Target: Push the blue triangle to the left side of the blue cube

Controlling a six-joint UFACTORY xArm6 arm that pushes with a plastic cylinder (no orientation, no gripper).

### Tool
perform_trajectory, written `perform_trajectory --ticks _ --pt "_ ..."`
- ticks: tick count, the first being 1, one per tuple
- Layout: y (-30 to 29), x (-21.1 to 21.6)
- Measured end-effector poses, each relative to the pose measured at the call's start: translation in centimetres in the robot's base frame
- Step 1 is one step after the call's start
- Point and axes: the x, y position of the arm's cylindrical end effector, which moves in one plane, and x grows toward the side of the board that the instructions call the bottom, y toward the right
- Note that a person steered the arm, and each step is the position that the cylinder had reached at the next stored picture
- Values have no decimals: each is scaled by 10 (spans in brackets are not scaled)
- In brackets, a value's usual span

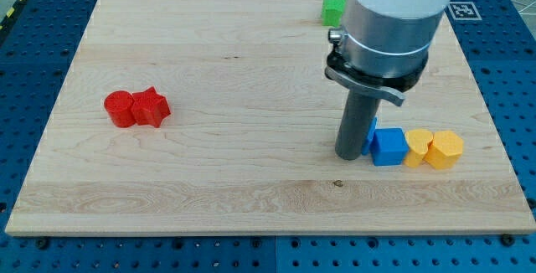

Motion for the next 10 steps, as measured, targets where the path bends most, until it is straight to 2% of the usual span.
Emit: perform_trajectory --ticks 1,2,3,4,5,10 --pt "-32 0" --pt "-82 -32" --pt "-59 -70" --pt "-14 -64" --pt "2 -54" --pt "-4 -31"
